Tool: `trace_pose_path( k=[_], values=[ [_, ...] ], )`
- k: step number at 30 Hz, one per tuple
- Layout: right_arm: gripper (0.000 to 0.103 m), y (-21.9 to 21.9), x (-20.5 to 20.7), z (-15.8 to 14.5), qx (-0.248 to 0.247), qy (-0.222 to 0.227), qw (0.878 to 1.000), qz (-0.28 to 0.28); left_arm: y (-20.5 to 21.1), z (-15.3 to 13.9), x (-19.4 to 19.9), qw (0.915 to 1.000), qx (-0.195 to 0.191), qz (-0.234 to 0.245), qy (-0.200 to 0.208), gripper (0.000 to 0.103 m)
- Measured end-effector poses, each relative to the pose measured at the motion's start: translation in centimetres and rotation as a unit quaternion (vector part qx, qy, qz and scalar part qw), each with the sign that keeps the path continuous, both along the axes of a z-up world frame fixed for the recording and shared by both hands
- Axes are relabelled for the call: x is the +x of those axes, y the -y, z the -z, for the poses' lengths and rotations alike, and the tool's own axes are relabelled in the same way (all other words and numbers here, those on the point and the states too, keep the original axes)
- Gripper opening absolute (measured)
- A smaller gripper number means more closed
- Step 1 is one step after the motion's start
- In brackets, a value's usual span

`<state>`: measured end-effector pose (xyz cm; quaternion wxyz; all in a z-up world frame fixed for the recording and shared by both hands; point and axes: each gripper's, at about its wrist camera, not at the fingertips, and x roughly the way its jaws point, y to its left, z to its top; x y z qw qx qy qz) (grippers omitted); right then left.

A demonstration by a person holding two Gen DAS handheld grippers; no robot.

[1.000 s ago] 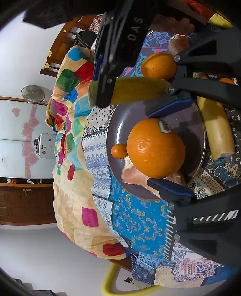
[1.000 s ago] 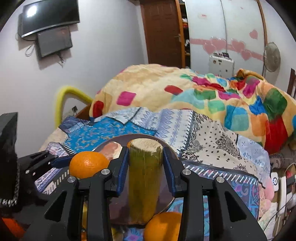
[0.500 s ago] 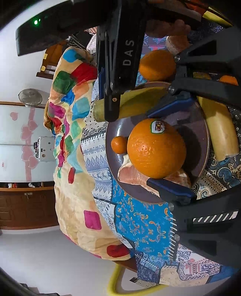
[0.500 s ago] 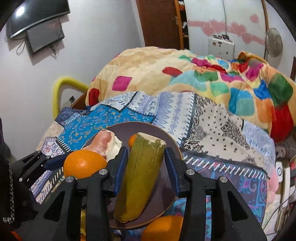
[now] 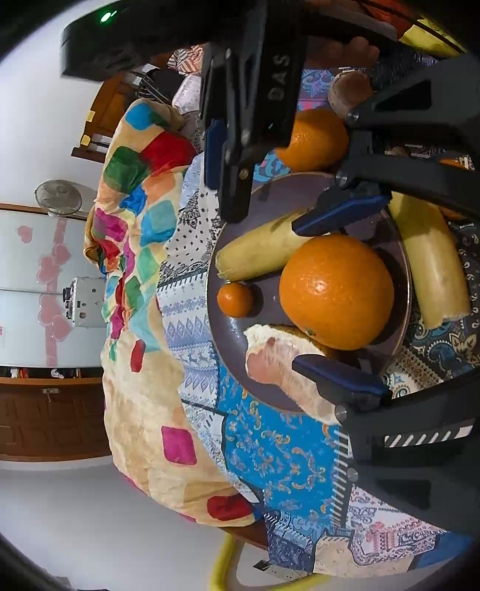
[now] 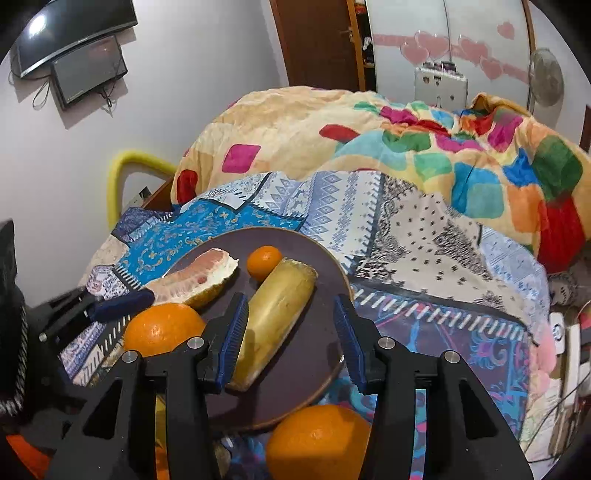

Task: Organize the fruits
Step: 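Lower the large orange and yellow cob onto the plate and open both tools, then withdraw both tools from the plate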

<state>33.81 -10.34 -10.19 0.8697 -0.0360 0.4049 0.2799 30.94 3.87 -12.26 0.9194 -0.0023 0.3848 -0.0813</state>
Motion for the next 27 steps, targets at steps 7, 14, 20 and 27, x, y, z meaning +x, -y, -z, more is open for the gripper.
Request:
trace_pose_path(
  k=[7, 14, 20, 27],
  values=[
    [0.044, 1.6, -3.1, -2.7, 0.016, 0.041, 0.999, 0.003, -1.4, -2.1, -2.5, 0.9997, -0.005, -0.017, 0.014, 0.066],
    [0.046, 2.7, -7.1, -4.0, 0.007, 0.070, 0.997, -0.010, -2.4, -3.4, -5.9, 0.9994, 0.007, -0.028, 0.018, 0.066],
    [0.048, 4.1, -10.2, -3.5, -0.029, 0.093, 0.995, -0.010, -2.5, -3.1, -8.6, 0.9996, -0.001, -0.027, 0.009, 0.066],
    [0.060, 7.1, -12.7, -1.5, -0.060, 0.103, 0.993, 0.014, -1.4, -2.0, -11.1, 0.9998, -0.012, -0.017, 0.002, 0.066]
  ],
)
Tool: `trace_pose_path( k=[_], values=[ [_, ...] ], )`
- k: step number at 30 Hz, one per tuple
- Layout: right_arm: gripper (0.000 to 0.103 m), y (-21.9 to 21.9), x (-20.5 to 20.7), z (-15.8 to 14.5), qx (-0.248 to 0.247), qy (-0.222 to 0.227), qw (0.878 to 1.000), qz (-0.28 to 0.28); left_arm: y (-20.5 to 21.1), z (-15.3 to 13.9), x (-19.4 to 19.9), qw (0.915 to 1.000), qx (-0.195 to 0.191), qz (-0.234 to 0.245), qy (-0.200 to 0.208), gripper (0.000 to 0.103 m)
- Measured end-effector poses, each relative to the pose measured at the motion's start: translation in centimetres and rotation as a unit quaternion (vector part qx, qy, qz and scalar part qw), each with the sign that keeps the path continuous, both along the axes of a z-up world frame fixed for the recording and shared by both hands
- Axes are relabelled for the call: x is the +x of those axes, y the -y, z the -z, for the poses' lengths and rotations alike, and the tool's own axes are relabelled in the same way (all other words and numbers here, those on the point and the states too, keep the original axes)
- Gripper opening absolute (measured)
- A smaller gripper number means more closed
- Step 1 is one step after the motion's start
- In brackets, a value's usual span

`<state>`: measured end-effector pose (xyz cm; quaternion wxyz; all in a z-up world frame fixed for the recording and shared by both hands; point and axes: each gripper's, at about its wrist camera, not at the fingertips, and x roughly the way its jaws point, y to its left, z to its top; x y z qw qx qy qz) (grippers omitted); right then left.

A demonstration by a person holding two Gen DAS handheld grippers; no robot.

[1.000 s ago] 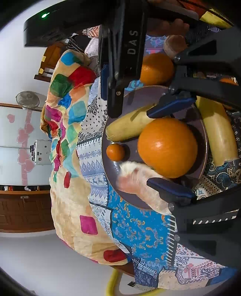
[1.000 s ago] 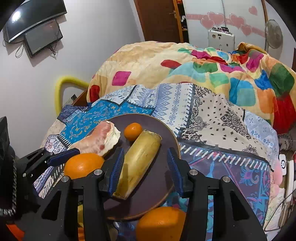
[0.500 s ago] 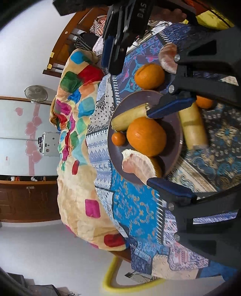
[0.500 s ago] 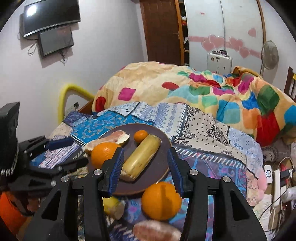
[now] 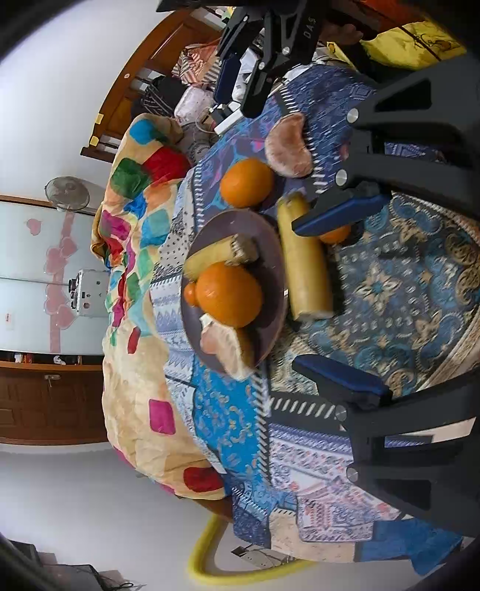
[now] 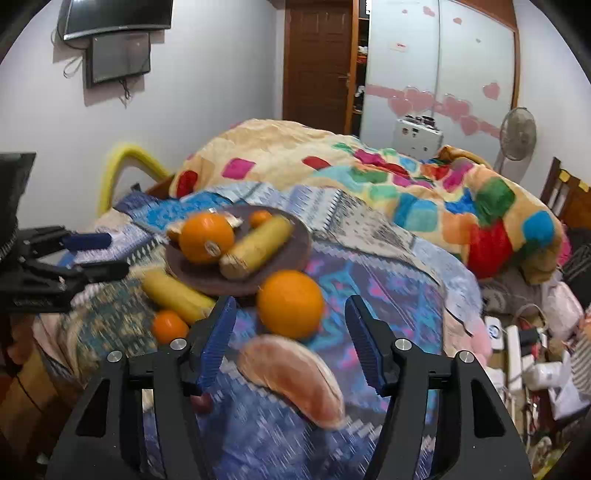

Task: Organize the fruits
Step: 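Withdraw both tools from the plate, then grasp another pomelo segment with the right tool while the left tool grasps a small orange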

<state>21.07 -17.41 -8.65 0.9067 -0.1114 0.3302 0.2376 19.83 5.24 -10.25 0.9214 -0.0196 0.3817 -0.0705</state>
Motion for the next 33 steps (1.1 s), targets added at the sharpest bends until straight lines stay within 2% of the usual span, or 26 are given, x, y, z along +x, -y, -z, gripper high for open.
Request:
trace_pose_path(
  k=[12, 27, 30, 33],
  values=[
    [0.061, 2.8, -1.0, 4.4, -0.026, -0.047, 0.998, 0.021, 3.0, 3.4, -0.5, 0.9992, -0.020, 0.011, -0.032, 0.066],
    [0.061, 1.0, 0.4, 6.7, -0.040, -0.054, 0.998, -0.009, 5.8, 5.6, 1.4, 0.9986, -0.020, 0.021, -0.044, 0.066],
    [0.056, 1.1, 0.8, 6.8, -0.020, -0.072, 0.997, -0.019, 6.0, 5.8, 1.6, 0.9986, -0.019, 0.021, -0.044, 0.059],
    [0.051, 0.9, 0.3, 6.8, -0.024, -0.065, 0.997, -0.022, 6.1, 5.9, 1.6, 0.9985, -0.022, 0.020, -0.046, 0.051]
  ],
)
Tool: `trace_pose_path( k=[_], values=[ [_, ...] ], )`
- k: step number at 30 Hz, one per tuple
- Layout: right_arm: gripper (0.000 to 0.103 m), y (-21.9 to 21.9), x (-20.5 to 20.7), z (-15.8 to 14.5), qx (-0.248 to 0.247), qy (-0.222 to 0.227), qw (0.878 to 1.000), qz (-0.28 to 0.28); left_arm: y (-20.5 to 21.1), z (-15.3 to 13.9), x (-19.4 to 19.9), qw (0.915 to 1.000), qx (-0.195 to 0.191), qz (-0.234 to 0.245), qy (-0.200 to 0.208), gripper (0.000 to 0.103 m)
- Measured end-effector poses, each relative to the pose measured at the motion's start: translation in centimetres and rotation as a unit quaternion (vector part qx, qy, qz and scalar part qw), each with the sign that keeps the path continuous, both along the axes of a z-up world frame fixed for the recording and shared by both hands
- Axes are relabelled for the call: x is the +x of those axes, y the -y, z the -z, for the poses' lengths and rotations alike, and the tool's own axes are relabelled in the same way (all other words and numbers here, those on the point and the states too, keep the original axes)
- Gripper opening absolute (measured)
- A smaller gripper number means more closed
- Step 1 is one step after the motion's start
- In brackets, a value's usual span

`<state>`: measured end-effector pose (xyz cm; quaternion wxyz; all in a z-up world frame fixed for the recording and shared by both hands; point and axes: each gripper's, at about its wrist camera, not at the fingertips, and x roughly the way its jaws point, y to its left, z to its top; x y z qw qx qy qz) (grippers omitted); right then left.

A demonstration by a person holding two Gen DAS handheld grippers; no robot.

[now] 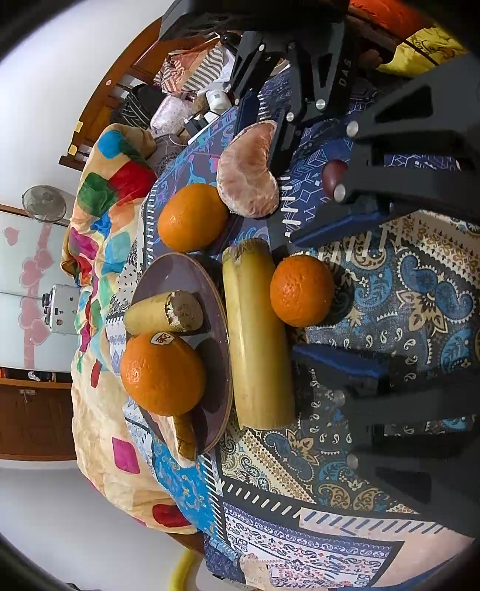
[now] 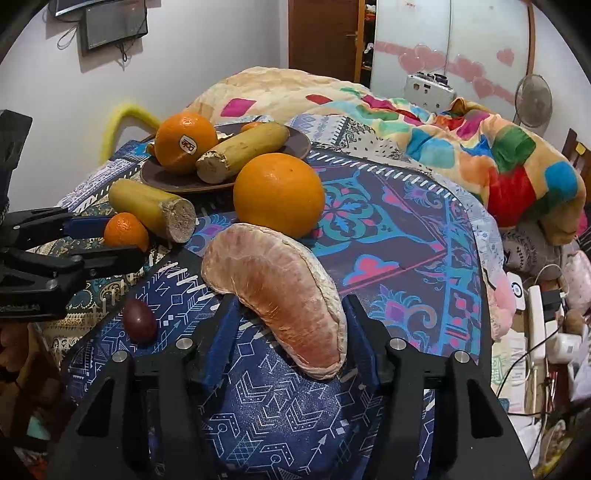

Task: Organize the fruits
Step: 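Grasp another pomelo segment with the right tool while the left tool grasps a small orange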

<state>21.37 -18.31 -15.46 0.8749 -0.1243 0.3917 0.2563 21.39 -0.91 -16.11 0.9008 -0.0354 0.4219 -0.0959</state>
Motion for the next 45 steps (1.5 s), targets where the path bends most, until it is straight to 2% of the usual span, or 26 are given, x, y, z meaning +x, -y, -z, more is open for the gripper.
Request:
trace_pose_path(
  k=[2, 4, 12, 22, 23, 24, 25, 28, 31, 33, 34, 36, 37, 38, 45],
  values=[
    [0.041, 0.0, -0.5, 0.0, 0.000, 0.002, 1.000, -0.005, 0.1, 0.0, -0.1, 1.0000, -0.002, 0.002, 0.000, 0.046],
    [0.037, 0.1, -1.1, -0.2, 0.003, 0.003, 1.000, -0.009, 0.2, 0.0, -0.2, 1.0000, 0.002, 0.003, 0.002, 0.039],
    [0.036, 0.6, -2.6, -1.2, 0.020, 0.009, 1.000, -0.009, -0.1, -0.2, -0.4, 1.0000, 0.007, -0.001, 0.005, 0.037],
    [0.035, 0.8, -3.2, -3.8, 0.043, 0.039, 0.998, -0.004, -1.2, -2.8, -2.0, 0.9988, 0.016, -0.010, 0.045, 0.037],
    [0.028, 0.8, -3.3, -4.2, 0.046, 0.043, 0.998, -0.003, -1.4, -3.1, -2.1, 0.9986, 0.015, -0.012, 0.048, 0.037],
    [0.010, 0.8, -3.2, -4.5, 0.047, 0.044, 0.998, -0.006, -1.7, -3.3, -2.2, 0.9985, 0.014, -0.013, 0.051, 0.037],
    [0.006, 0.9, -3.1, -4.9, 0.054, 0.042, 0.998, -0.007, -1.9, -3.5, -2.2, 0.9984, 0.013, -0.015, 0.053, 0.037],
    [0.006, 1.0, -2.8, -5.9, 0.069, 0.046, 0.997, -0.009, -2.6, -3.9, -2.3, 0.9979, 0.011, -0.023, 0.060, 0.037],
    [0.006, 0.8, -2.0, -5.8, 0.062, 0.044, 0.997, 0.004, -3.3, -4.1, -2.2, 0.9977, 0.005, -0.028, 0.061, 0.037],
    [0.007, 1.0, -1.5, -5.1, 0.058, 0.031, 0.998, 0.018, -3.6, -4.1, -2.3, 0.9977, 0.004, -0.030, 0.061, 0.037],
    [0.013, 1.2, -1.4, -4.8, 0.057, 0.027, 0.998, 0.021, -3.7, -4.0, -2.4, 0.9977, 0.004, -0.030, 0.060, 0.037],
    [0.035, 1.3, -0.9, -3.7, 0.052, 0.010, 0.998, 0.017, -3.8, -3.7, -2.3, 0.9980, 0.007, -0.028, 0.057, 0.037],
    [0.052, 1.3, -0.8, -3.4, 0.051, 0.008, 0.999, 0.016, -3.8, -3.5, -2.3, 0.9981, 0.009, -0.027, 0.055, 0.037],
    [0.060, 1.2, -0.7, -3.0, 0.047, 0.009, 0.999, 0.014, -3.8, -3.4, -2.4, 0.9981, 0.010, -0.027, 0.054, 0.037],
    [0.063, -1.2, 1.6, -1.4, 0.001, -0.009, 1.000, -0.030, -3.7, -2.3, -2.2, 0.9987, 0.016, -0.025, 0.043, 0.037]
  ],
)
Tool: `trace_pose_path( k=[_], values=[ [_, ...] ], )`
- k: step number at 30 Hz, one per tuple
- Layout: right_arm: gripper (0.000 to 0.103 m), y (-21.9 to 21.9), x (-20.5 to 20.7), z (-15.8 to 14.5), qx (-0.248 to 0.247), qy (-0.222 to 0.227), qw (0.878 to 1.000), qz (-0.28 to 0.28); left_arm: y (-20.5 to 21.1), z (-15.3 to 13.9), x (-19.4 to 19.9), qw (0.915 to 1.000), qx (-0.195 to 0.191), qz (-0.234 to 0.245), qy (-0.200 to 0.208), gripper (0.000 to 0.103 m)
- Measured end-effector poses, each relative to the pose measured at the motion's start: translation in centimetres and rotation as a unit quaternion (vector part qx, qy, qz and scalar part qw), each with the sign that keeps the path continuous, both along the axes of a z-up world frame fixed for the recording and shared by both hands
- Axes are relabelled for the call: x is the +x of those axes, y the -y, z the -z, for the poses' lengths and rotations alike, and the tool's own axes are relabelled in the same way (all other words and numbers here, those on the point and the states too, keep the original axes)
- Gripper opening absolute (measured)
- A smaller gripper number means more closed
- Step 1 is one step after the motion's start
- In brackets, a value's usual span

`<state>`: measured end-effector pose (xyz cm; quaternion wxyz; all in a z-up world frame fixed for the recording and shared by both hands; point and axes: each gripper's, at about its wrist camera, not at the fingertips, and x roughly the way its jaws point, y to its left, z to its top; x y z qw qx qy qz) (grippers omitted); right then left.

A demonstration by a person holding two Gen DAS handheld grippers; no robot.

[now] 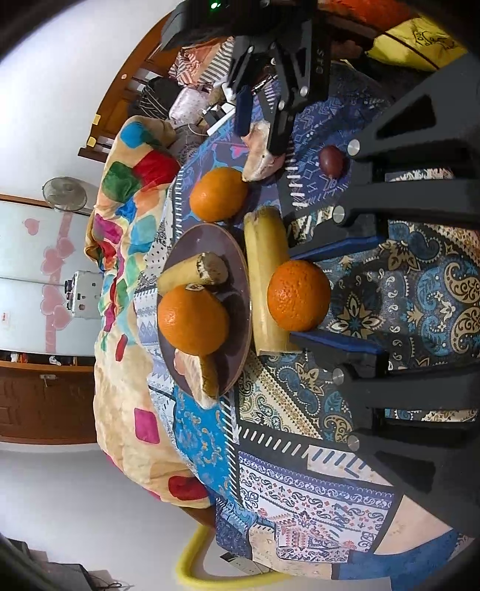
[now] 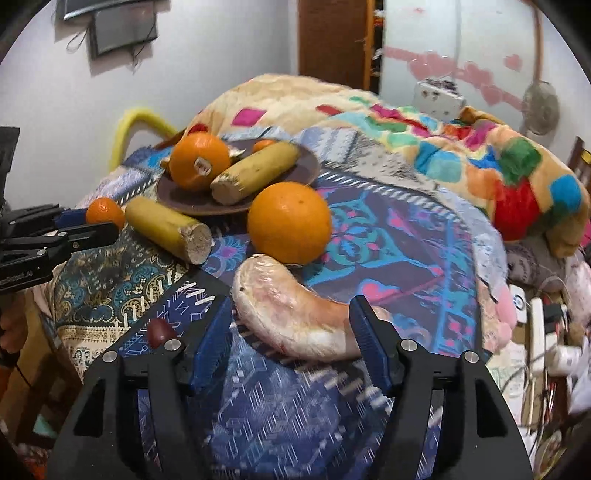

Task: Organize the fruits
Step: 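Grasp another pomelo segment with the right tool while the left tool grasps a small orange, then lower the pomelo segment and small orange onto the plate and open both tools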

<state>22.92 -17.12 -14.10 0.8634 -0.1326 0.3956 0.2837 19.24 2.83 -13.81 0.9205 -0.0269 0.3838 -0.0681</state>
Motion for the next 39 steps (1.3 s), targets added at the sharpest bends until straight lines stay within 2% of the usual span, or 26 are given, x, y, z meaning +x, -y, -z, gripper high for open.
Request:
trace_pose_path(
  k=[4, 7, 9, 11, 19, 28, 39],
  values=[
    [0.065, -1.4, 0.5, 0.9, -0.049, 0.010, 0.999, -0.017, -0.1, 0.5, 0.0, 1.0000, 0.006, 0.001, -0.004, 0.037],
    [0.063, -1.7, 1.0, 1.0, -0.051, 0.008, 0.998, -0.022, -0.3, 0.7, 0.0, 1.0000, 0.007, 0.000, -0.006, 0.037],
    [0.059, -1.3, 1.4, 1.0, -0.031, -0.014, 0.999, -0.024, -0.4, 0.8, 0.1, 1.0000, 0.006, -0.001, -0.007, 0.037],
    [0.047, -1.2, 1.4, 0.8, -0.026, -0.013, 0.999, -0.022, -0.5, 0.8, 0.1, 1.0000, 0.002, -0.001, -0.006, 0.037],
    [0.039, -0.8, -0.3, -0.3, -0.020, 0.012, 1.000, -0.009, -0.6, 0.7, 0.1, 1.0000, -0.002, 0.001, -0.003, 0.037],
    [0.037, 0.3, -1.5, -3.4, 0.032, 0.039, 0.999, 0.005, -1.2, -0.5, 0.2, 0.9999, -0.010, -0.007, 0.008, 0.037],
    [0.036, -0.1, -1.7, -7.2, 0.080, 0.075, 0.994, 0.007, -1.9, -3.1, 0.6, 0.9990, -0.002, -0.016, 0.042, 0.037]
  ],
)
